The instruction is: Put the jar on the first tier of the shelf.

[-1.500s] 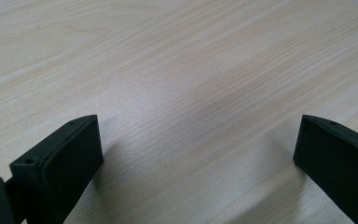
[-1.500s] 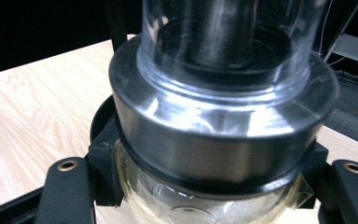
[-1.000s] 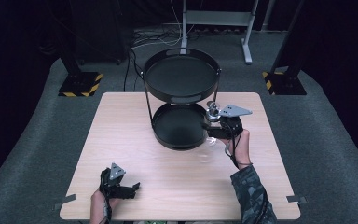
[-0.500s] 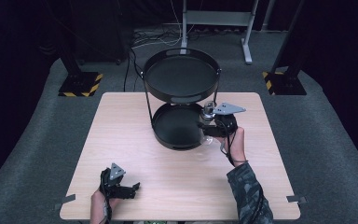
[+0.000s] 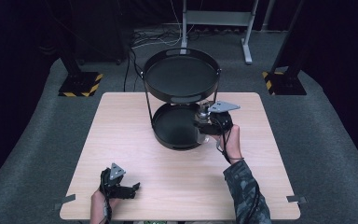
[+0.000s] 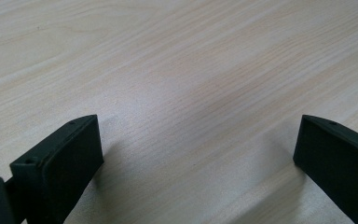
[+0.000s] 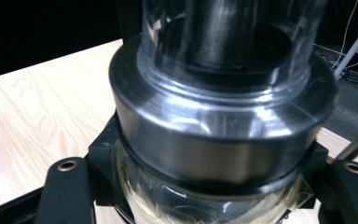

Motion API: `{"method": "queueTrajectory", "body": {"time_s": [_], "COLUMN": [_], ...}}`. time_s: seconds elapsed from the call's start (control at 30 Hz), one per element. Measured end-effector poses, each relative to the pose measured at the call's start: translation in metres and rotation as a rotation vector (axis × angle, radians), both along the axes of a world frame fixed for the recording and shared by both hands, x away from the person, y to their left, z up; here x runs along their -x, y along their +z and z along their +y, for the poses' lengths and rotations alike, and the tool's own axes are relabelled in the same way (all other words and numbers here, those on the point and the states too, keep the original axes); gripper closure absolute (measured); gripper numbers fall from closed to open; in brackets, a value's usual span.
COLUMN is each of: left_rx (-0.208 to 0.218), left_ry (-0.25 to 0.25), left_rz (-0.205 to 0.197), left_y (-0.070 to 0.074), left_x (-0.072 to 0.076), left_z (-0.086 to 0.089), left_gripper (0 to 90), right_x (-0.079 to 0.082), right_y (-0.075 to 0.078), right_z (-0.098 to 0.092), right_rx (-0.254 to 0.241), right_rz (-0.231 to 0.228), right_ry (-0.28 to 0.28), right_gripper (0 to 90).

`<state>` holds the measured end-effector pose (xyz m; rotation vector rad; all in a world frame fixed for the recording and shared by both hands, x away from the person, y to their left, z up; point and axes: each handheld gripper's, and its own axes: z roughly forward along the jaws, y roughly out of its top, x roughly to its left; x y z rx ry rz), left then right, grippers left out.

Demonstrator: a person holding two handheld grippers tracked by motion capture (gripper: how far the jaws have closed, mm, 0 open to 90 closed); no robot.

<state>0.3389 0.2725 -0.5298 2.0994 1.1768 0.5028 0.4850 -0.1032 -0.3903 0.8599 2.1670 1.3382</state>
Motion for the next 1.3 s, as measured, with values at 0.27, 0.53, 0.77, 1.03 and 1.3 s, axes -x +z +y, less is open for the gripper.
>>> {"method": "queueTrajectory", "body": {"time_s": [0.27,0.53,0.77,1.03,1.3], "left_rx": [0.001,0.001,0.0,-0.004,-0.005], "left_ry": [-0.001,-0.001,-0.001,-0.004,-0.004], "left_rz": [-0.001,-0.002,-0.003,-0.002,-0.002], "left_y": [0.0,0.0,0.0,0.0,0.0], "left_x": [0.0,0.0,0.0,0.0,0.0], "left_z": [0.0,0.0,0.0,0.0,0.0], "left_gripper": [1.0,1.0,1.0,1.0,1.0], "right_x": [-0.004,-0.008,-0.012,-0.015,-0.017], "right_y": [0.0,-0.001,-0.003,-0.007,-0.008], "right_z": [0.006,0.012,0.017,0.021,0.026], "right_rx": [0.007,0.011,0.01,0.009,-0.001], "right_rz": [0.007,0.014,0.02,0.026,0.031], "right_ry": [0.007,0.014,0.02,0.023,0.022], "right_gripper": [30.6,30.6,30.6,30.6,30.6]}}
